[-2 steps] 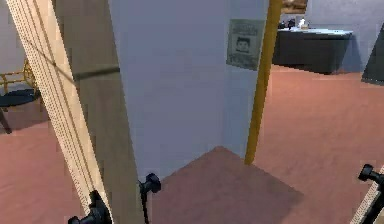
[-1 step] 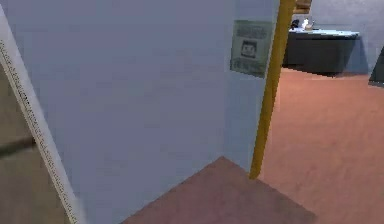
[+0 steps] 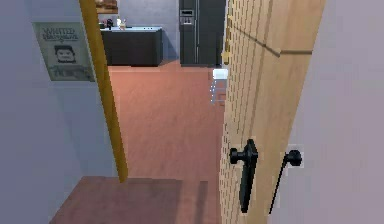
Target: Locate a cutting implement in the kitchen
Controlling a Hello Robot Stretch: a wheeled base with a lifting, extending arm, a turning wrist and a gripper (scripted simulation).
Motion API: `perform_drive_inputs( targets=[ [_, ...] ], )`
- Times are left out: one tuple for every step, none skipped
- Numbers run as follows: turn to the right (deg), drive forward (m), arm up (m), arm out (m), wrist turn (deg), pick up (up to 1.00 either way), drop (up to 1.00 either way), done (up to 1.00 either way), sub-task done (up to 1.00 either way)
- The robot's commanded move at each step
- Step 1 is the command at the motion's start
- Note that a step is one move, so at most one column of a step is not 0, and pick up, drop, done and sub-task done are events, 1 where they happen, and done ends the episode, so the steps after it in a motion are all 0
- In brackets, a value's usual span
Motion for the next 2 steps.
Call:
perform_drive_inputs(
  targets=[
    [3.0, 0.0, 0.0, 0.0, 0.0, 0.0, 0.0, 0.0, 0.0],
    [0.0, 0.15, 0.0, 0.0, 0.0, 0.0, 0.0, 0.0, 0.0]
  ],
)
